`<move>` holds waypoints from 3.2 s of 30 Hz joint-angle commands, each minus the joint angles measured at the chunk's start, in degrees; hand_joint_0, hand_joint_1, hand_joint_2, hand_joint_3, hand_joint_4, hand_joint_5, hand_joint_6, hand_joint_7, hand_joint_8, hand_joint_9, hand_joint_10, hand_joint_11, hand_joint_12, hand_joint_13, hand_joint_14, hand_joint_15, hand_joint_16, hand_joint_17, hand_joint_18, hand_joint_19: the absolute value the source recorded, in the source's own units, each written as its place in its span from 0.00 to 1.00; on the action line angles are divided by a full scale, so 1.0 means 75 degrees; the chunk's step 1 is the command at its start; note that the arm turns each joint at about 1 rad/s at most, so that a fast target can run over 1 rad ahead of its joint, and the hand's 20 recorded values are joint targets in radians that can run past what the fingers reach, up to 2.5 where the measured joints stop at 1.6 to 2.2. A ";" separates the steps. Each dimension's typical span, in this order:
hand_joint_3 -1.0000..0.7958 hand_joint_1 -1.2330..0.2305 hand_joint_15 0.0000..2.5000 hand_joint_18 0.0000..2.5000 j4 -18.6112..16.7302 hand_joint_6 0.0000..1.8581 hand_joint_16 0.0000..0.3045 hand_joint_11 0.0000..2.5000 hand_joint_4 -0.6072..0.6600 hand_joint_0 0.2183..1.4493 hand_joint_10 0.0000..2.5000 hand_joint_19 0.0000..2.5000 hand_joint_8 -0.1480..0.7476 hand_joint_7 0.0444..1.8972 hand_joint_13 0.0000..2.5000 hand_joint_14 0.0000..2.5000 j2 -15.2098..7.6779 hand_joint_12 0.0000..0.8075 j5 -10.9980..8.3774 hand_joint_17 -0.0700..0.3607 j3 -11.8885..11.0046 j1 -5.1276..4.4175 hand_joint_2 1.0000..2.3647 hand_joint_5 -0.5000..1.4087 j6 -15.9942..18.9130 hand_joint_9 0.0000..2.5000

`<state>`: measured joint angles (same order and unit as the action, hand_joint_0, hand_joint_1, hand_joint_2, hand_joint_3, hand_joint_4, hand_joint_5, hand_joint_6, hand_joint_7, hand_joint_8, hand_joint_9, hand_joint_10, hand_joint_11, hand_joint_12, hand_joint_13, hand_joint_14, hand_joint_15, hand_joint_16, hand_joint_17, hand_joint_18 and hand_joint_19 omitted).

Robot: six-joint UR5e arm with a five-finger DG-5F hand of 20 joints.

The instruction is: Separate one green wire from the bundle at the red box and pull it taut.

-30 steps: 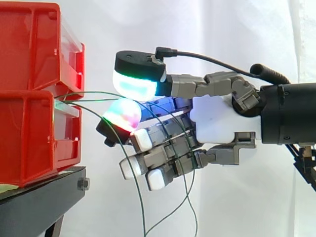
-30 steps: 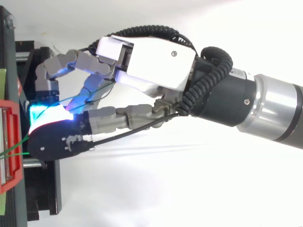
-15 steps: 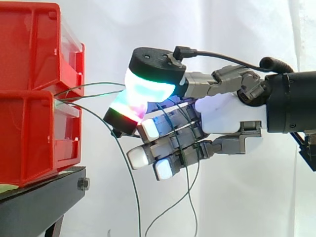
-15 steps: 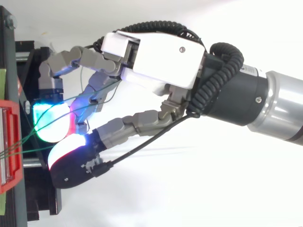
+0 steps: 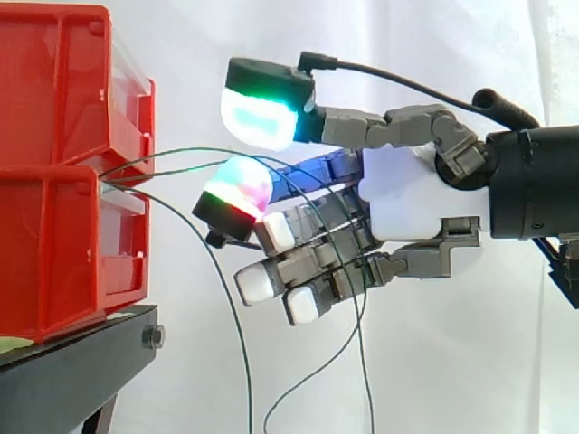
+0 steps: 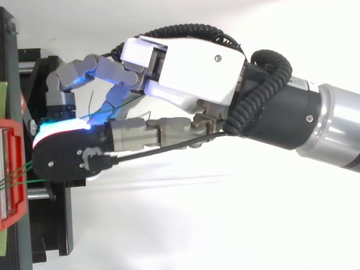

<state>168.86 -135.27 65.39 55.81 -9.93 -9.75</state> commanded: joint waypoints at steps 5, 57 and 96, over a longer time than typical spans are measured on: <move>0.47 0.34 0.19 0.35 0.0021 0.45 0.17 0.30 0.62 0.31 0.01 0.28 0.52 0.63 0.38 0.01 0.0000 0.44 0.0000 0.43 0.0000 0.0012 0.02 0.16 0.0011 0.42; 0.28 0.22 0.18 0.34 0.1052 0.46 0.16 0.31 0.62 0.30 0.01 0.27 0.49 0.66 0.37 0.01 0.0199 0.41 0.0000 0.42 -0.0211 0.0094 0.00 0.17 -0.0035 0.44; 0.34 0.46 0.33 0.37 0.1041 0.44 0.17 0.45 0.63 0.30 0.01 0.28 0.50 0.62 0.49 0.01 0.0164 0.42 -0.0211 0.44 0.0270 0.0211 0.01 0.17 0.0363 0.52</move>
<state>176.67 -134.04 63.76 57.81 -8.38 -7.09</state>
